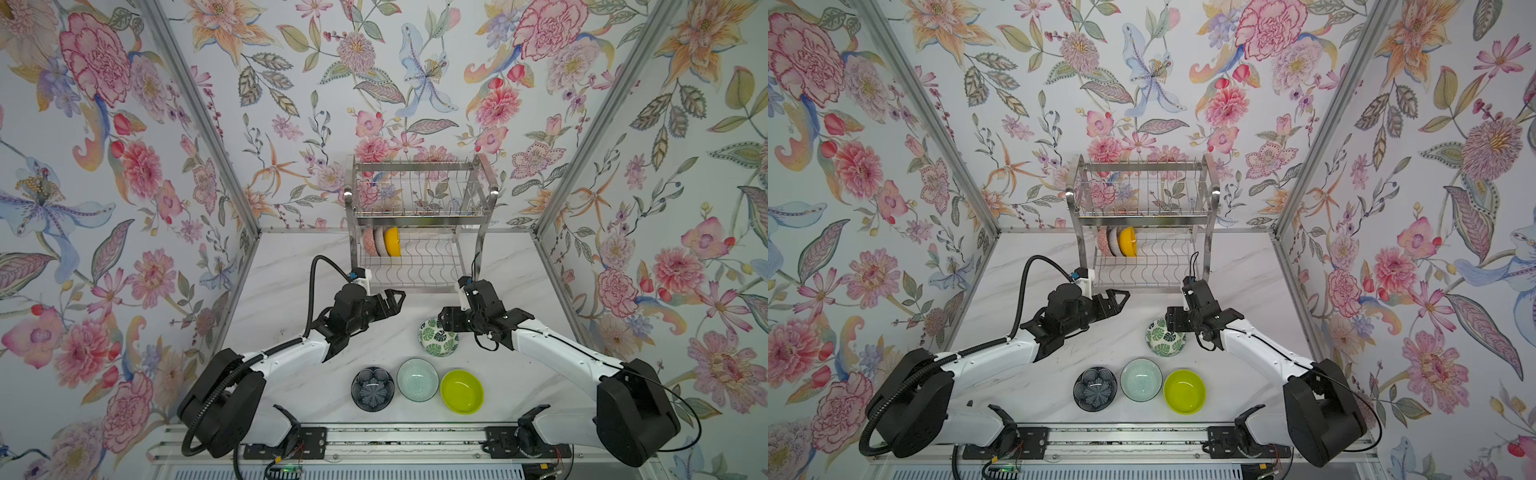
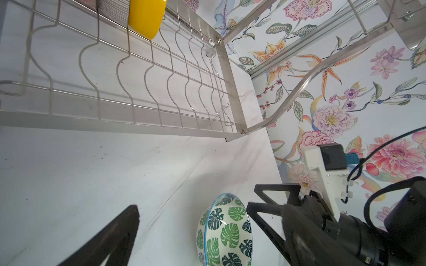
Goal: Load bowls into a dish rack
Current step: Pick up the bowl from the center of the table.
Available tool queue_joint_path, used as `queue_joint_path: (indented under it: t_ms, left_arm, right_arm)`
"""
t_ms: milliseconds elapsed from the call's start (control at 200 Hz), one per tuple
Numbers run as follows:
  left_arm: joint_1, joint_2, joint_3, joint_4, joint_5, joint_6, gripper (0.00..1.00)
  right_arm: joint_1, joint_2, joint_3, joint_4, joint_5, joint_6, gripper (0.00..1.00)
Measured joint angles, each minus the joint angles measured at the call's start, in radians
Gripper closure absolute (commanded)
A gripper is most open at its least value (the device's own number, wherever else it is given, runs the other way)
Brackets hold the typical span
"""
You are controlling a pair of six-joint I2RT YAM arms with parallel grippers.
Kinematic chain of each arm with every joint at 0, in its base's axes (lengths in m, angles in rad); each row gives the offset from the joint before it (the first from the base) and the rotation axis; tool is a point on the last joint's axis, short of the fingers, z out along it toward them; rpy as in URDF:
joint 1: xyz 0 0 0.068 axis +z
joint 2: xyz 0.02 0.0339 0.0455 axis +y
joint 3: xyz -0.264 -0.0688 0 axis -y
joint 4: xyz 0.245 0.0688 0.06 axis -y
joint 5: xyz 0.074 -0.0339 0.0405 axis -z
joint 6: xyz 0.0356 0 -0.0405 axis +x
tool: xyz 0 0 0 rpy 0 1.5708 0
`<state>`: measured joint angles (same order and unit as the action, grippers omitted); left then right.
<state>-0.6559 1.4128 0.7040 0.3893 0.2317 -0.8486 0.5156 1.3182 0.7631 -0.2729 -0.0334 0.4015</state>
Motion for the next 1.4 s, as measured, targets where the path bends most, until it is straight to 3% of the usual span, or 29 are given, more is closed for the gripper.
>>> queue_joint_path:
  t_ms: [380,1016,1401]
  left_arm:
    - [-0.054,0.055,0.000,0.041,-0.002,-0.018,0.01]
    - [-0.055,0.067,0.000,0.050,-0.003,-0.016,0.01]
    - [-0.059,0.054,0.013,-0.022,-0.028,0.059,0.01]
  right_arm:
    - [0.000,0.023,-0.090,0.003,-0.025,0.083,0.51]
    - [0.013,0.101,-0.076,0.034,-0.016,0.113,0.96]
    - [0.012,0.081,-0.005,-0.011,0.105,0.092,1.00]
